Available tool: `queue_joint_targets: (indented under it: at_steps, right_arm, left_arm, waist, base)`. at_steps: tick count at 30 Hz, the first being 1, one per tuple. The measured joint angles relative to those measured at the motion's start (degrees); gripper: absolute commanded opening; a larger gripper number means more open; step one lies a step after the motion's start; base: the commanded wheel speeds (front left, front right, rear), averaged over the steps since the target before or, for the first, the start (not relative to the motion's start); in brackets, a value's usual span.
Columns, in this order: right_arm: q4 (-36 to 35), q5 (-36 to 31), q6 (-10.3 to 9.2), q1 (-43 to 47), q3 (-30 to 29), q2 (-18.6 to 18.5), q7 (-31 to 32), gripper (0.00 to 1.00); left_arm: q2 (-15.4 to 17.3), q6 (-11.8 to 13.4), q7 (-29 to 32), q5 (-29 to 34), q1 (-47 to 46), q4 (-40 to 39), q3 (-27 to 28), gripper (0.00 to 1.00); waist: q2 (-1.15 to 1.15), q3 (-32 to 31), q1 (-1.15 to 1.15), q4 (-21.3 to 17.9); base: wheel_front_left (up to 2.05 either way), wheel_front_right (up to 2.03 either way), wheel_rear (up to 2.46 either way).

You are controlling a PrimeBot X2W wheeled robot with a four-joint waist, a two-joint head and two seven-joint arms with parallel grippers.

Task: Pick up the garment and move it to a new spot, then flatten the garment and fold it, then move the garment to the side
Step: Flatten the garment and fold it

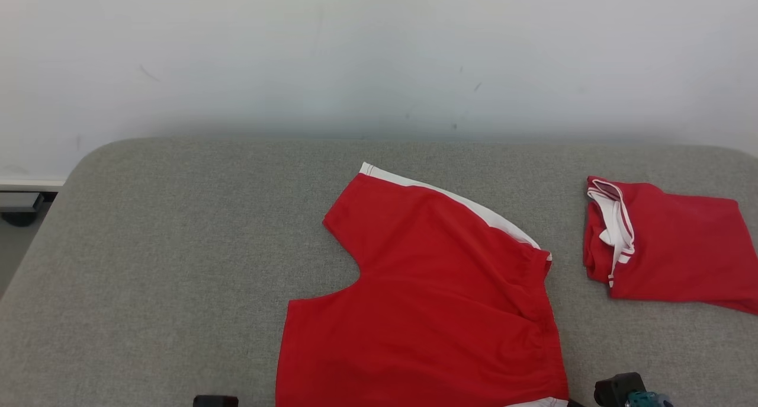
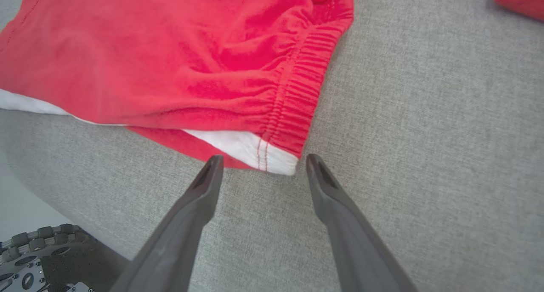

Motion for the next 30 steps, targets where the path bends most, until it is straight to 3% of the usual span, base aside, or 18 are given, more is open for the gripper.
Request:
queue_joint_targets:
  at_steps: [1,2,3,12,21,30]
  right_arm:
    - [0.1,0.0,0.0,-0.1,0.1,0.1,0.0,1.0]
    - [0.2,0.0,0.01,-0.4,0.3,0.1,0.0,0.4]
    - [0.3,0.0,0.04,-0.8,0.4,0.1,0.1,0.0]
    - [1.0,0.0,0.09,-1.3,-0.4,0.1,-0.7,0.0]
    - [-1.4,2.5,0.81,-0.7,-3.2,-0.8,-2.6,0.0]
    - [-5.8,5.0,1.51,0.2,-3.5,-0.9,-3.0,0.0]
  left_arm:
    - [0.0,0.0,0.0,-0.1,-0.5,0.6,0.0,0.49]
    - [-0.1,0.0,0.0,-0.1,-0.9,1.0,-0.1,0.26]
    - [-0.1,0.0,0.0,-0.1,-1.1,1.2,-0.3,0.0]
    - [-0.1,-0.5,-1.9,-0.2,-1.7,1.7,-1.1,0.0]
    - [4.2,-0.2,-5.6,1.4,-1.7,-3.7,0.7,0.0]
    - [5.0,0.0,-6.6,1.7,-1.4,-7.5,0.7,0.0]
  waist:
    - [0.0,0.0,0.0,0.0]
    - [0.0,0.1,0.0,0.0]
    - [0.0,0.1,0.0,0.0]
    - [0.0,0.1,0.0,0.1]
    - [0.0,-0.6,0.0,0.7]
    - [0.0,-0.9,0.0,0.1]
  base:
    - [0.0,0.0,0.0]
    - [0.0,0.0,0.0]
    - [0.0,0.0,0.0]
    - [0.0,0.0,0.0]
    - [0.0,0.0,0.0]
    - [0.0,0.0,0.0]
